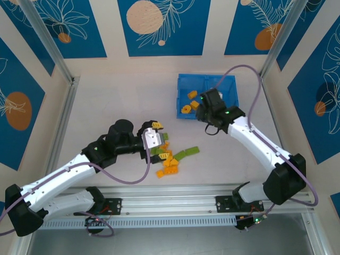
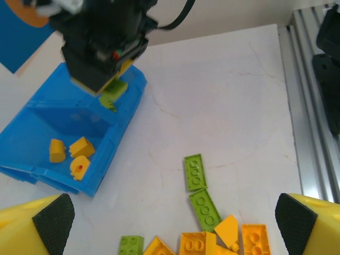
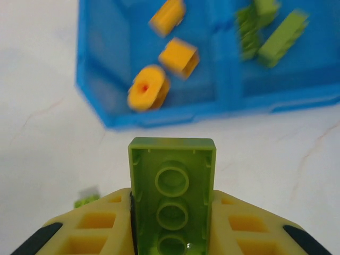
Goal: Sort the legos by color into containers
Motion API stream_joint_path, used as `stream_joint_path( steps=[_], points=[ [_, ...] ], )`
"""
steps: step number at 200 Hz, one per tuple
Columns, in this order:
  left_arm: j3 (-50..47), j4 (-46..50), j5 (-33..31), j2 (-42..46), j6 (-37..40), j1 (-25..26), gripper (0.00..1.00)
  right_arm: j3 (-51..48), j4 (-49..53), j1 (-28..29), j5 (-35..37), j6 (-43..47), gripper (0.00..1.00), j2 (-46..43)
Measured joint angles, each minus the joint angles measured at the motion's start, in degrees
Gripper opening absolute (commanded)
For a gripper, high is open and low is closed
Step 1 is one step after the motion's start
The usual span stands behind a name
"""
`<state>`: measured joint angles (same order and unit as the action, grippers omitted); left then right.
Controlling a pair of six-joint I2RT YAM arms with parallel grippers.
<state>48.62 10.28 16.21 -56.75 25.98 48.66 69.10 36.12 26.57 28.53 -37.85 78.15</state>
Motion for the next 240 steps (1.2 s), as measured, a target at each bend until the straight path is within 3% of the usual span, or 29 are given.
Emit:
stream_joint_path(
  steps=[24, 65, 117, 137, 185, 240],
  points=[
    [0.1, -0.4, -0.9, -1.8, -0.9, 0.0, 1.00, 1.1, -2.0, -7.7, 1.0, 4.3, 0.30, 3.1],
    [1.7, 1.6, -1.3, -3.3, -3.6, 0.0, 1.00, 12.9, -3.5, -17.5, 0.9, 9.0, 0.30, 21.2],
    [3.6, 6.4, -4.5, -3.3, -9.0, 0.0, 1.00, 33.6, -1.8, -20.9, 2.3, 11.4, 0.36, 42.0],
    [6.6, 9.8, -7.2, -5.1, -13.4, 0.0, 1.00, 39.8, 0.2, -21.0, 3.0, 12.0, 0.42, 46.9],
    [9.4, 15.0, -13.0, -10.9, -25.1, 0.0, 1.00, 47.9, 4.8, -21.0, 3.0, 12.2, 0.47, 50.1],
    [14.1, 19.4, -20.0, -21.8, -37.8, -0.9, 1.00, 44.6, 6.7, -20.7, -1.6, 11.5, 0.49, 43.7]
  ],
)
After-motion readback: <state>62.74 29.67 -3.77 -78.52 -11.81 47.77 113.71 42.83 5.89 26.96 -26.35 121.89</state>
